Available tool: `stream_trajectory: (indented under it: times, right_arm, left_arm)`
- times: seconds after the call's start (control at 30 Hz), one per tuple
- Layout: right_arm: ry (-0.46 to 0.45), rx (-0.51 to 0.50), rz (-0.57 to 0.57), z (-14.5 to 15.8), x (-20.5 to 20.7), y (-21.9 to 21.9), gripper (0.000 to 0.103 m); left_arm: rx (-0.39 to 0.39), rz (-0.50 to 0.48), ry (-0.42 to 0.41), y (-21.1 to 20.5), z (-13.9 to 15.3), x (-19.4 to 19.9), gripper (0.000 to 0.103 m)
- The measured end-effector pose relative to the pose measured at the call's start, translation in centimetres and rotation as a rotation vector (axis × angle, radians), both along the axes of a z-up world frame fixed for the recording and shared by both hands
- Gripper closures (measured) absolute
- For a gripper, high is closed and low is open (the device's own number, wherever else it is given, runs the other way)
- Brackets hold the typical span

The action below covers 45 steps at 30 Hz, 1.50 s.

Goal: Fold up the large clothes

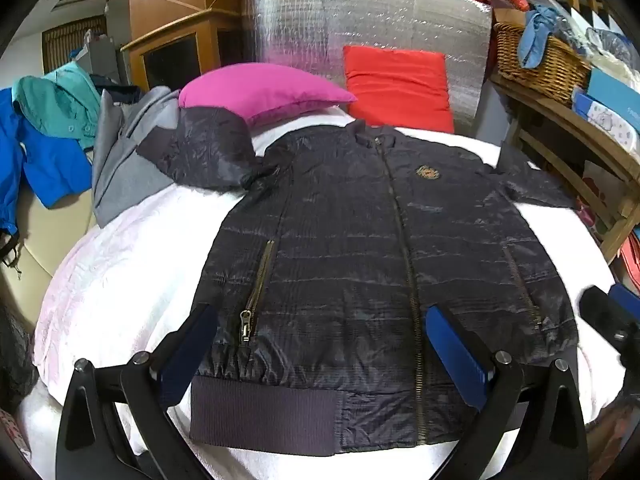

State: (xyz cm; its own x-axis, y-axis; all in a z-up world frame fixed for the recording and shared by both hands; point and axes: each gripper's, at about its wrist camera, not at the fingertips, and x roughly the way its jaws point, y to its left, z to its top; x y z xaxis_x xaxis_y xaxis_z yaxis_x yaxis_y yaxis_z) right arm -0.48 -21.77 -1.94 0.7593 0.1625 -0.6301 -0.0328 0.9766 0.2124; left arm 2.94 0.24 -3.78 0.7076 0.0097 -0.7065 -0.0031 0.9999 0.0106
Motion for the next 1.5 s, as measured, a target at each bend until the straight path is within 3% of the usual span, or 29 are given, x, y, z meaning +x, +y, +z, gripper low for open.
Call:
stream_trajectory:
  times: [0.17,0.3,0.47,0.53,0.57,0.63,0.7,0.8,1.0,1.07,1.1,1.23,1.33,1.43,1.5]
  right_arm:
    - [0.089,0.238,-0.012,-3.2,1.7,-6.9,0.000]
    - [0.096,0.423,-0.126,-4.6,4.2,-15.1,0.000]
    - [0.077,0.679,-0.314,-6.6,11.4,-25.9,0.002]
    - [0.115,0.687,-0.405,-7.5,13.7,-29.5,0.005]
    - [0.091,0.708,-0.438,-7.9,15.6,-32.1,0.008]
    - [0.088,0.735,-0.525,-8.8,18.4,-36.1,0.022]
    - [0.095,0.768,-0.605,-10.1,21.6,-39.1,0.030]
    - [0.029,0.800,-0.647,-10.6,26.2,-42.9,0.030]
    - [0.072,0.680,-0.724,-11.8,32.4,-46.1,0.031]
    - [0.121,0.589,-0.725,-11.2,34.6,-45.8,0.059]
    - [0.153,0.540,-0.724,-10.4,35.4,-45.4,0.091]
    - [0.083,0.246,-0.627,-2.4,37.2,-41.0,0.092]
    - [0.004,0.105,-0.524,3.6,39.3,-35.1,0.093]
    - [-0.090,-0.001,-0.378,8.8,40.1,-26.6,0.093]
    - [-0.136,-0.069,-0.248,10.1,40.4,-19.9,0.093]
  left_arm:
    - [0.025,0.071,0.087,1.9,-3.6,3.4,0.000]
    - [0.040,0.087,0.128,2.6,-5.8,6.4,0.000]
    - [0.034,0.062,0.101,2.2,-6.7,10.3,0.000]
    - [0.015,0.042,0.078,1.7,-6.9,11.9,0.000]
    - [0.002,0.028,0.066,1.4,-7.1,12.8,0.000]
    - [-0.014,0.004,0.048,0.9,-7.5,14.1,0.000]
    - [-0.026,-0.019,0.044,0.5,-8.0,15.2,0.000]
    - [-0.046,-0.047,0.044,0.2,-9.0,16.3,0.000]
    - [-0.110,-0.055,0.114,0.5,-11.4,17.3,0.000]
    - [-0.135,-0.055,0.110,0.8,-11.3,17.3,0.000]
    - [-0.141,-0.055,0.116,0.9,-11.4,17.3,0.000]
    - [-0.155,-0.056,0.107,1.2,-11.0,16.9,0.000]
    - [-0.164,-0.050,0.100,1.4,-10.9,16.9,0.000]
    - [-0.182,-0.034,0.094,1.8,-10.6,16.9,0.000]
    - [-0.199,-0.018,0.095,2.3,-10.5,17.0,0.000]
